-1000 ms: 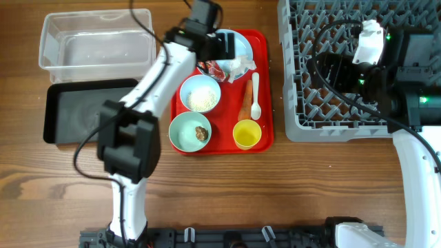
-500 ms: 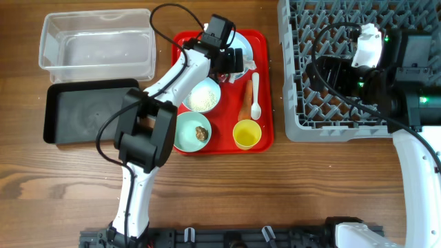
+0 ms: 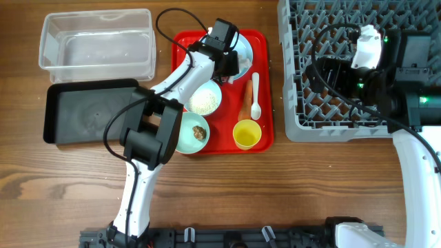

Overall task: Sort waste into correct bins and load items into the dishwasher rack
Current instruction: 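Grasp the red wrapper and white tissue with the left gripper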

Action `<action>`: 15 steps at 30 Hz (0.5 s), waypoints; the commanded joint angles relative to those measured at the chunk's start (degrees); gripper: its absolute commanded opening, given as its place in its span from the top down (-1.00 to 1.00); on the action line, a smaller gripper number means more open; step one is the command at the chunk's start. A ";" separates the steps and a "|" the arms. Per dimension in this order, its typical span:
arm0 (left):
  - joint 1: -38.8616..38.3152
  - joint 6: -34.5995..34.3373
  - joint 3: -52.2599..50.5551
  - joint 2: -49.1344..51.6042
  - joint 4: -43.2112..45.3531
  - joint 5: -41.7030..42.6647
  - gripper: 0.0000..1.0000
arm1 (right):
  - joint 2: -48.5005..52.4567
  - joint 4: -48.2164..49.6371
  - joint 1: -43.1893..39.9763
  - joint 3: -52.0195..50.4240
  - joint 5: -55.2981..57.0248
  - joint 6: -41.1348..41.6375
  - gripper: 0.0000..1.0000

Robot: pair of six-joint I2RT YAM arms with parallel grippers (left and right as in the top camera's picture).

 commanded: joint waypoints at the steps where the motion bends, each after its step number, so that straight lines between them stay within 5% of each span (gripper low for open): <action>1: -0.37 -0.13 0.63 2.27 0.35 0.55 0.92 | -0.63 -0.07 -0.13 1.03 0.59 -0.22 -0.99; 15: 0.85 -0.11 0.76 -8.87 -1.25 0.57 0.92 | -0.63 -0.09 -0.13 1.03 0.59 -0.22 -1.00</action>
